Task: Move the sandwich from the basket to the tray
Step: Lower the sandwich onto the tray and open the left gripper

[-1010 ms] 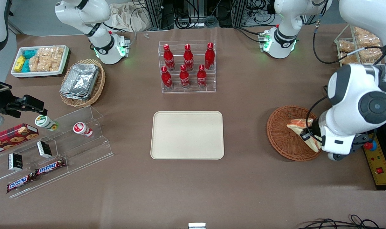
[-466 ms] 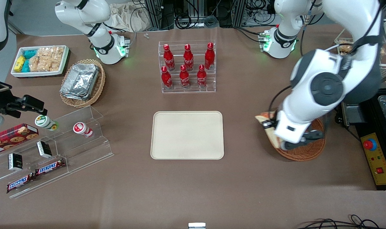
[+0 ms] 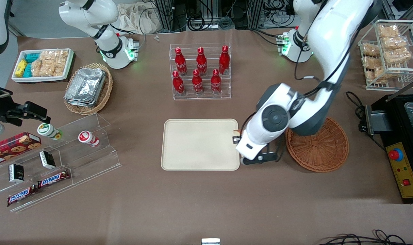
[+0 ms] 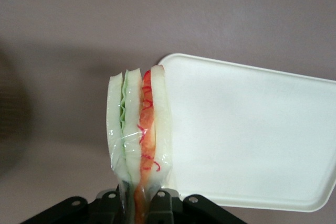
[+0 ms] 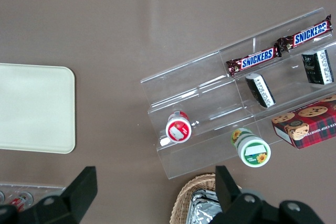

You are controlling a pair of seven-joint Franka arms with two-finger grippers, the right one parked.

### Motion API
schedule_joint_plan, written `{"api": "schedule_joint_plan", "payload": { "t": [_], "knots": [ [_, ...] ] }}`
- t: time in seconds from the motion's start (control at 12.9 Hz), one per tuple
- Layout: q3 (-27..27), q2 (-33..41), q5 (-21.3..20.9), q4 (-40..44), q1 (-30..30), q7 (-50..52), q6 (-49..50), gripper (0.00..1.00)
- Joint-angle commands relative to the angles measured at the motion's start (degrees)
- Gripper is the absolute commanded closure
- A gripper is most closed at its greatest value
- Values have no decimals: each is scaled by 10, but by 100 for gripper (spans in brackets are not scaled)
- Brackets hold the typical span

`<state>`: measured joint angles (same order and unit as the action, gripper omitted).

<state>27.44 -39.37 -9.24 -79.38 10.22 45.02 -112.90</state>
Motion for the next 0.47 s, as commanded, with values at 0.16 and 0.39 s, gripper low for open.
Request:
{"api": "schedule_joint_plan", "payload": {
  "t": [0.16,0.39],
  "knots": [
    [-6,-73,-36,14,41,21,-91,100],
    [-6,-95,-57,-15,42,12,-150,100]
  ]
}}
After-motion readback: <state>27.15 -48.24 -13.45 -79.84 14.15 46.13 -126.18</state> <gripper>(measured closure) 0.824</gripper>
